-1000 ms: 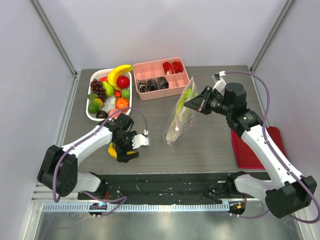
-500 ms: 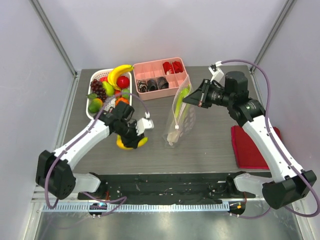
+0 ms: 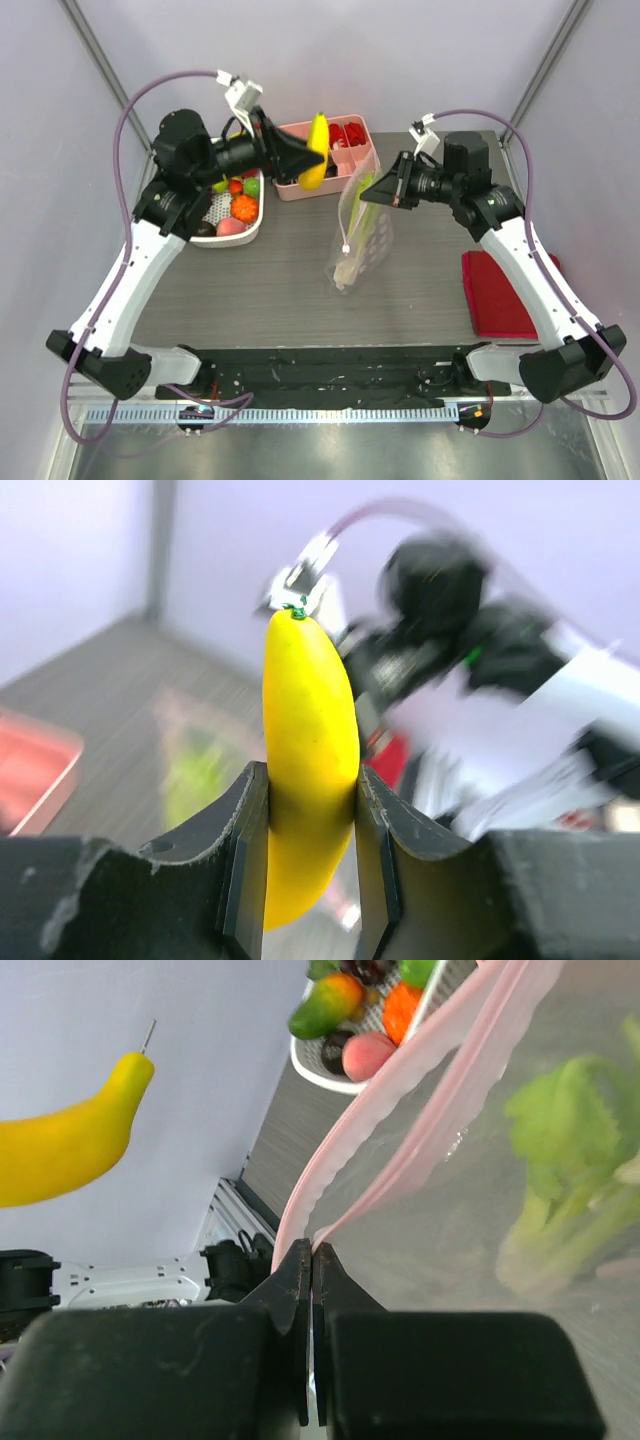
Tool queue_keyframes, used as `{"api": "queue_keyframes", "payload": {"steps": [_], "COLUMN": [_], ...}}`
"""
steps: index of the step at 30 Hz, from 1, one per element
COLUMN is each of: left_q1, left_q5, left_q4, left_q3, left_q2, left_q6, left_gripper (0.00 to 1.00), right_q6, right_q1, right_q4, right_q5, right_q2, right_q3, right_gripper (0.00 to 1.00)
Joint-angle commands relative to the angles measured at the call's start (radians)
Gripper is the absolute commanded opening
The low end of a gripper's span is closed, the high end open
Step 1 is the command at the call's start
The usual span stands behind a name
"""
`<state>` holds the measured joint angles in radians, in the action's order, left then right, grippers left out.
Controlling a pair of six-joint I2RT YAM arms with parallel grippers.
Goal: Place the food in the zip-top bag and seal the zipper
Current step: Pick up the fake fruit from the center of the board, then place the fake fruit in the zipper food storage bag.
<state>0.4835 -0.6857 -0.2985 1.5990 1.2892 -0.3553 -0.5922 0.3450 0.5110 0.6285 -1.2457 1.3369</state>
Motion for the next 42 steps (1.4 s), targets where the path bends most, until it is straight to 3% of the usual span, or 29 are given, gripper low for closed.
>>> {"api": "queue_keyframes", "payload": {"steps": [1, 2, 9, 22, 25, 26, 28, 30, 32, 35, 42], "left_q1": [-0.003, -0.003, -0.002, 0.018, 0.018, 0.018, 0.020, 0.018, 0.015, 0.001, -0.115], "left_q5": [-0.100, -0.100, -0.077, -0.051, -0.040, -0.040, -0.035, -0.020, 0.000, -0.011, -0.035], "left_q4": [0.510, 0.594, 0.685, 0.832, 0.826, 0.811, 0.777, 0.653, 0.577, 0.454, 0.271], "left_q3": [0.059, 0.056, -0.011, -0.319, -0.378, -0.392, -0.415, -0.412, -0.410, -0.402, -0.384], "left_q2": [0.120, 0.133, 0.139, 0.119, 0.095, 0.087, 0.059, 0.020, -0.008, -0.056, -0.139], "left_q6": [-0.541, -0.591, -0.645, -0.731, -0.679, -0.660, -0.570, -0.461, -0.325, -0.193, -0.106], "left_gripper": [0.00, 0.00, 0.00, 0.01, 0.10, 0.21, 0.27, 0.42, 0.47, 0.71, 0.90], "right_q6": [0.046, 0.060, 0.100, 0.074, 0.072, 0.072, 0.071, 0.072, 0.075, 0.107, 0.169], "right_q1": [0.015, 0.023, 0.051, 0.052, 0.052, 0.052, 0.052, 0.051, 0.052, 0.051, 0.046], "right_q4": [0.006, 0.027, 0.066, 0.031, 0.034, 0.034, 0.037, 0.055, 0.086, 0.151, 0.222], "right_q5": [0.060, 0.063, 0.077, 0.077, 0.097, 0.100, 0.126, 0.155, 0.201, 0.237, 0.176], "right_q2": [-0.043, -0.055, -0.112, -0.103, -0.106, -0.106, -0.106, -0.110, -0.126, -0.155, -0.185], "right_q3": [0.180, 0.200, 0.217, 0.191, 0.209, 0.215, 0.237, 0.267, 0.286, 0.326, 0.360], "right_gripper": [0.01, 0.01, 0.01, 0.01, 0.01, 0.01, 0.01, 0.01, 0.01, 0.01, 0.01]}}
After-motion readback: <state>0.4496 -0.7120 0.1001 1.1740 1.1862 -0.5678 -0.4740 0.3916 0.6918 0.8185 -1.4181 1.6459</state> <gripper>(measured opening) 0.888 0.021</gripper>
